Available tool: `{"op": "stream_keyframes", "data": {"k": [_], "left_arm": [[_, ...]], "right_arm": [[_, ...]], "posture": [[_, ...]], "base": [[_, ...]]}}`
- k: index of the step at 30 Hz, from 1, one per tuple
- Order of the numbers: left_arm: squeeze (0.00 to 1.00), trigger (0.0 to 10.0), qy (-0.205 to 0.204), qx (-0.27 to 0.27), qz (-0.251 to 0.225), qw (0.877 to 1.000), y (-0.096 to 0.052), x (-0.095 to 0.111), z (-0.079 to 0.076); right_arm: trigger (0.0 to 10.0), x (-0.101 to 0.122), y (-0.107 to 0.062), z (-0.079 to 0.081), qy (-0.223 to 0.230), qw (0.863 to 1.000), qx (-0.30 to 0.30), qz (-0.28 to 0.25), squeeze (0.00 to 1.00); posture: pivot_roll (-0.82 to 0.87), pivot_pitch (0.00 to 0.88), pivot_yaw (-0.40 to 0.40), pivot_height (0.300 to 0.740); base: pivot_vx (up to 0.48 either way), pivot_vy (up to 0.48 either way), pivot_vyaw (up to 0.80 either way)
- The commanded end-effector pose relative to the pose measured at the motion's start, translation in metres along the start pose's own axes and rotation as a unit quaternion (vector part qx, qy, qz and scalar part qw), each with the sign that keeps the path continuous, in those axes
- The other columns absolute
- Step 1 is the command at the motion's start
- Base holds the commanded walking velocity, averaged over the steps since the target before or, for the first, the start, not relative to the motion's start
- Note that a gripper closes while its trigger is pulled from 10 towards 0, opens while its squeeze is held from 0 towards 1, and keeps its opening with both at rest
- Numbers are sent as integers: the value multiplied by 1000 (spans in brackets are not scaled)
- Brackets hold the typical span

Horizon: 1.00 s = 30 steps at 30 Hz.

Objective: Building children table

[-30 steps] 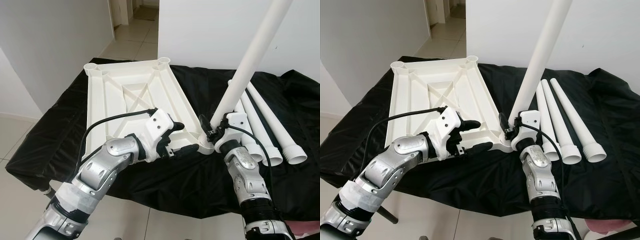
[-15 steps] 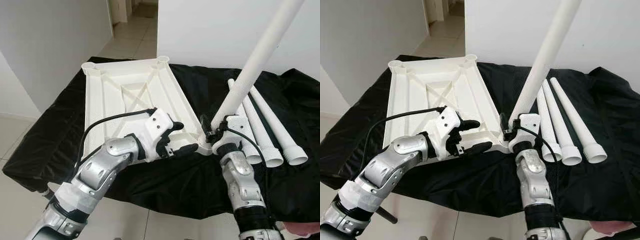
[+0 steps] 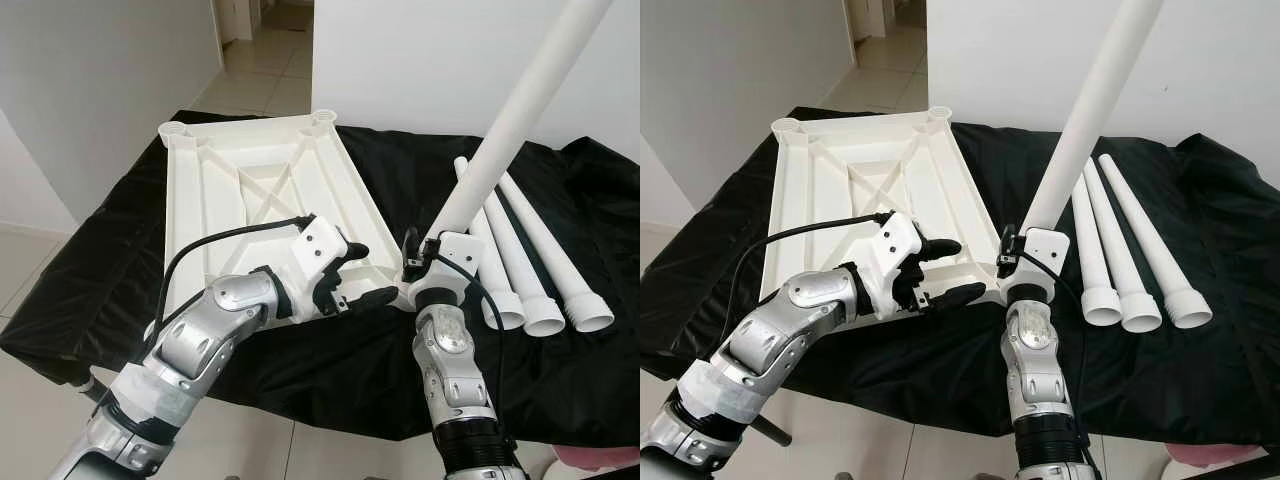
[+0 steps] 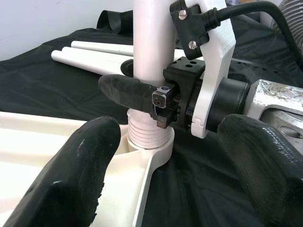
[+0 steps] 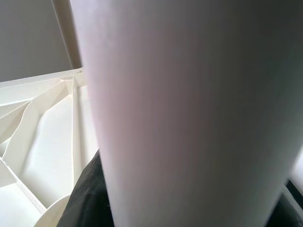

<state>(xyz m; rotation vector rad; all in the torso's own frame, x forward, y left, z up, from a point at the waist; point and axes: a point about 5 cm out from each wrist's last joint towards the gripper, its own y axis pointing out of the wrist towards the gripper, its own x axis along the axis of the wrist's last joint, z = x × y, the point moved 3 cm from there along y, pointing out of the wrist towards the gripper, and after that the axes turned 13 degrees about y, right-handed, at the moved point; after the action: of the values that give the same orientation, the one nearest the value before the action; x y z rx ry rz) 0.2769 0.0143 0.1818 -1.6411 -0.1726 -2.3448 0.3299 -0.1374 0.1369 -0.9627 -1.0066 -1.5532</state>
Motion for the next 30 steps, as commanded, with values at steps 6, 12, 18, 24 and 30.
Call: {"op": "stream_keyframes", "data": {"k": [6, 12, 18, 24, 30], "left_arm": [[0, 10000, 8, -58, -14, 998, 2, 3, -9], [0, 10000, 16, -56, -11, 998, 1, 2, -5], [0, 10000, 18, -54, -14, 998, 4, 4, -4], [0, 10000, 18, -56, -17, 998, 5, 5, -5], [0, 10000, 19, -57, -18, 998, 6, 5, -5]], "right_arm": [[10000, -9, -5, -2, -3, 1000, 23, 10, 1000], [10000, 18, 3, -7, 1, 995, 93, -35, 1000], [10000, 24, 7, -11, -4, 989, 148, -22, 63], [10000, 23, 8, -12, -3, 985, 175, -8, 0], [10000, 13, 5, -11, 3, 959, 280, 51, 0]], "posture": [[-70, 0, -23, 740], [-75, 0, -20, 740], [-79, 0, -19, 740], [-81, 0, -18, 740], [-79, 0, -12, 740]], "base": [[0, 0, 0], [0, 0, 0], [0, 0, 0], [0, 0, 0], [0, 0, 0]]}}
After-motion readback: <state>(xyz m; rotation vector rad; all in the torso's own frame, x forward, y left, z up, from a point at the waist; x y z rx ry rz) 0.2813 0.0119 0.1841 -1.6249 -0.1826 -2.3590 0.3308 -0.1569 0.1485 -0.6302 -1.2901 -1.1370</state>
